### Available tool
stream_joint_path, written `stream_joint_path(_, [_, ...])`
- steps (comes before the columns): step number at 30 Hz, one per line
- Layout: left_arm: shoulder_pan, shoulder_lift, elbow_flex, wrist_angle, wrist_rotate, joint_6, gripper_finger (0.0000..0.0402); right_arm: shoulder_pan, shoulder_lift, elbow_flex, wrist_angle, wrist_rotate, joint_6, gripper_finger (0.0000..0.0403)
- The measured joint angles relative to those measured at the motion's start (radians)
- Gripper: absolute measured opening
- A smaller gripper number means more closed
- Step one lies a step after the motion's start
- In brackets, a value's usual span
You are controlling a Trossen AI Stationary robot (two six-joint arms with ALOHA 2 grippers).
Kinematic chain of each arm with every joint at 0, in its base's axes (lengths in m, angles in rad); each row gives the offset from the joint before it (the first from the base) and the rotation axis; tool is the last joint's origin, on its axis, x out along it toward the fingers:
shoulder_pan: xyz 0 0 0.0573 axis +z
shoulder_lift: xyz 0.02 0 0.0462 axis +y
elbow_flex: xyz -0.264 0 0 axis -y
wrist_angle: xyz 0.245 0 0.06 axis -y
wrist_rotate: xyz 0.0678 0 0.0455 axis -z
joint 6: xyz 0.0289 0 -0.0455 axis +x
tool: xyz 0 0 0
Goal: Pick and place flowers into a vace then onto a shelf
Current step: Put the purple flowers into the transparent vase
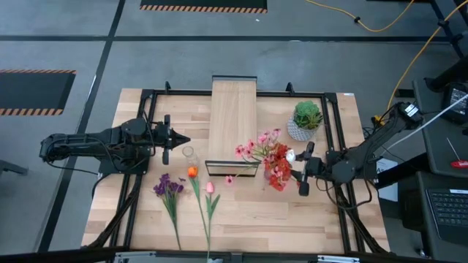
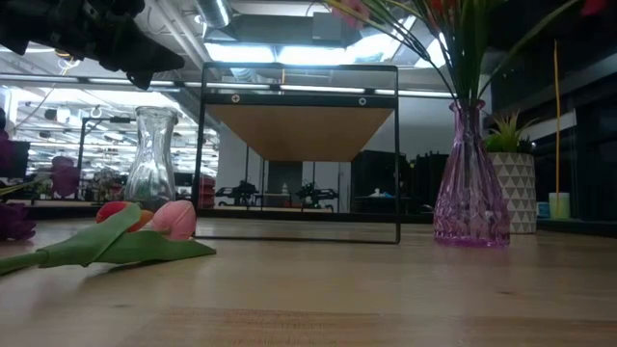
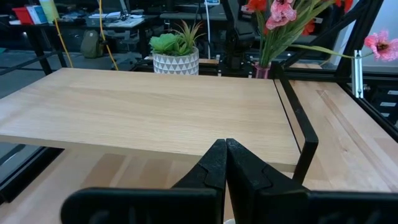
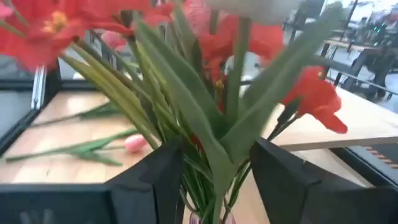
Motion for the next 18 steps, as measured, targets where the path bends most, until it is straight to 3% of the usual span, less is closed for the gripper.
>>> stream_joint_path(5, [0.000,0.000,0.000,0.000,0.000,0.000,0.0004,0.000,-0.008,0.124,-0.312,0.001,0.094,0.0190])
stream_joint_path(12, [0.000,0.000,0.000,0.000,0.000,0.000,0.0004,0.000,-0.008,0.323,-0.847,-0.025,0.392,0.0190])
stream_joint_path(18, [0.000,0.000,0.000,0.008,0.000,0.000,0.0004,0.000,-0.008,0.419,-1.013,-0.073,0.472,0.0190])
